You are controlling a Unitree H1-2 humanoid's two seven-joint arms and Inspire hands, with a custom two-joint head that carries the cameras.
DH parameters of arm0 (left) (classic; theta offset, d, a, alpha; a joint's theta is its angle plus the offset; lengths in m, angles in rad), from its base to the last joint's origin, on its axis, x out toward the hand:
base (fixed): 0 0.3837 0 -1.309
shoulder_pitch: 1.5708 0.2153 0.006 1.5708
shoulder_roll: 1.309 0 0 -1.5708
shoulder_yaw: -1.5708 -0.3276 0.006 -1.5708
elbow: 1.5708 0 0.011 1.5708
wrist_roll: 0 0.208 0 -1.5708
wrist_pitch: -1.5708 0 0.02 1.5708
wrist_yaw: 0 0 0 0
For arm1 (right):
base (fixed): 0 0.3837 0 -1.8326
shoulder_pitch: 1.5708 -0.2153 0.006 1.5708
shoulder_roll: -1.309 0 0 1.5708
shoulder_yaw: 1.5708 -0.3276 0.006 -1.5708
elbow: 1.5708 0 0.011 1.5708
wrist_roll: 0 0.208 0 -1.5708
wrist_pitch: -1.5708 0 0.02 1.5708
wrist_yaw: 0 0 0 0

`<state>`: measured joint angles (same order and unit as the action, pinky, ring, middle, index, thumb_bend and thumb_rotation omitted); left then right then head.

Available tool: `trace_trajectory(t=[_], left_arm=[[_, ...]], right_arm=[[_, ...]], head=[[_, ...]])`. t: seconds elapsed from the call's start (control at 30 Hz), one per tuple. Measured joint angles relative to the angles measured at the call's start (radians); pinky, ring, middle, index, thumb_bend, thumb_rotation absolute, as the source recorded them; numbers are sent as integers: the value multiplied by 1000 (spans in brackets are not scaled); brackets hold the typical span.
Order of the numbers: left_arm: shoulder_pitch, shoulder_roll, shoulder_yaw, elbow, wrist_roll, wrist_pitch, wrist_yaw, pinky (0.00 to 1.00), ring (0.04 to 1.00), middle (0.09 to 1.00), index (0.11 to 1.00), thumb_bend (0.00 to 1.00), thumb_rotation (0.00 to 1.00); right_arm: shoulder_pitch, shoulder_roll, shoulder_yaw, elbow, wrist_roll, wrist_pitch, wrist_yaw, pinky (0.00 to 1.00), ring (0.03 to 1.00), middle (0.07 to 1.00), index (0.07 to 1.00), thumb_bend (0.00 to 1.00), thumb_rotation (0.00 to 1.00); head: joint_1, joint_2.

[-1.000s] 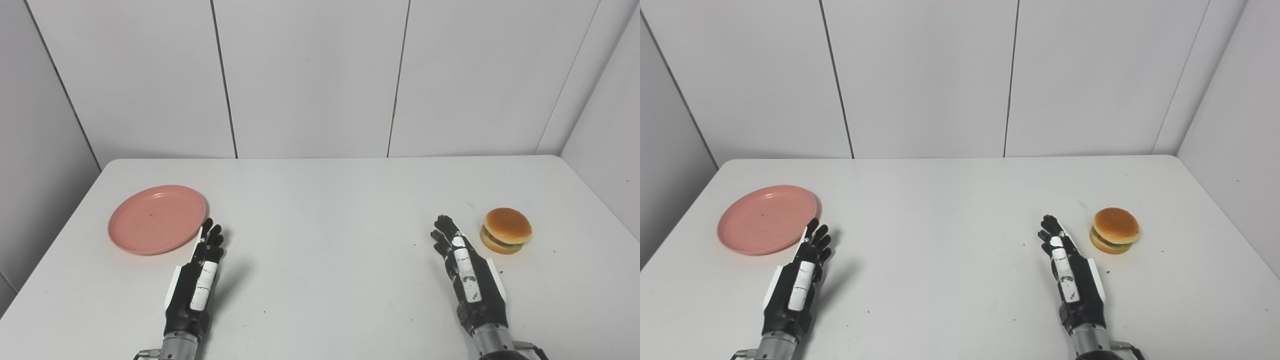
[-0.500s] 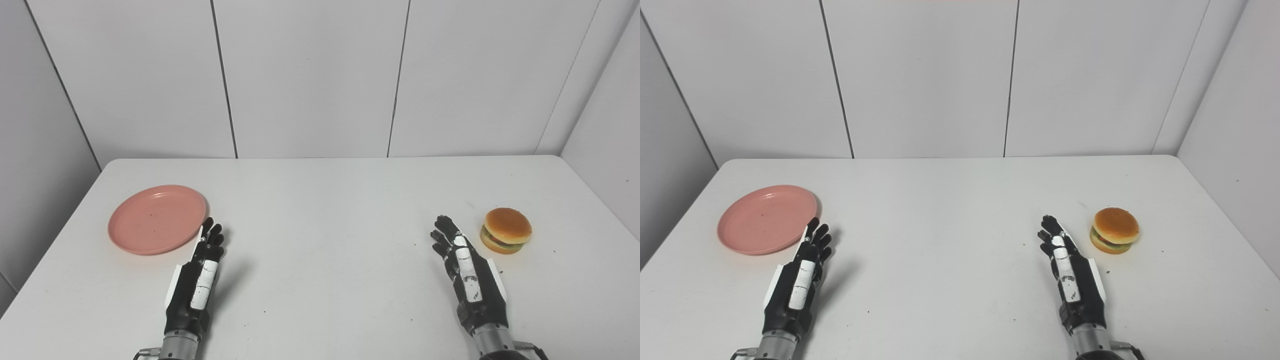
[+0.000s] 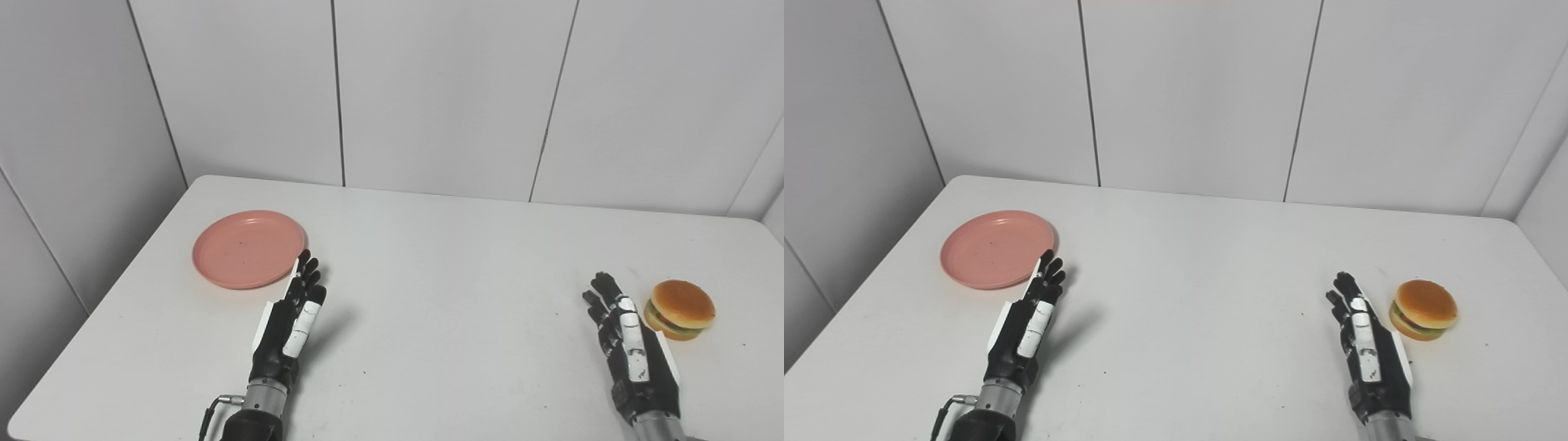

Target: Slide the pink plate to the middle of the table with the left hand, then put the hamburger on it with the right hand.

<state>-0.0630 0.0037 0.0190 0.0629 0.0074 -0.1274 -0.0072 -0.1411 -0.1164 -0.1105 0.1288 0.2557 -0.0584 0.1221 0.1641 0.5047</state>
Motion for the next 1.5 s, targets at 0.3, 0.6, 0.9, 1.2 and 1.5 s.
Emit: trace_trajectory(t=[0.3, 0.6, 0.9, 1.2, 1.5], left_arm=[[-19, -18, -14, 32, 45, -56, 8, 969, 1000, 1000, 1000, 805, 884], [-31, -26, -16, 58, 64, -103, 21, 966, 998, 1000, 1000, 809, 898], [-76, -43, -37, 122, 61, -158, 26, 972, 984, 999, 1000, 819, 900], [-78, -45, -37, 129, 56, -183, 27, 972, 985, 997, 1000, 823, 898], [-78, -43, -32, 127, 16, -182, 23, 991, 992, 997, 1000, 851, 880]], right_arm=[[-24, -13, -18, 57, 22, -75, 45, 1000, 948, 950, 913, 748, 916], [-34, -17, -25, 78, 20, -108, 57, 1000, 942, 952, 923, 735, 909], [-51, -14, -26, 98, 29, -129, 63, 1000, 955, 958, 922, 752, 891], [-55, -15, -26, 110, 25, -152, 63, 1000, 952, 956, 924, 774, 885], [-56, -12, -25, 110, 19, -153, 62, 1000, 954, 955, 925, 826, 872]], head=[[58, -58], [55, -103], [51, -143], [40, -156], [23, -161]])
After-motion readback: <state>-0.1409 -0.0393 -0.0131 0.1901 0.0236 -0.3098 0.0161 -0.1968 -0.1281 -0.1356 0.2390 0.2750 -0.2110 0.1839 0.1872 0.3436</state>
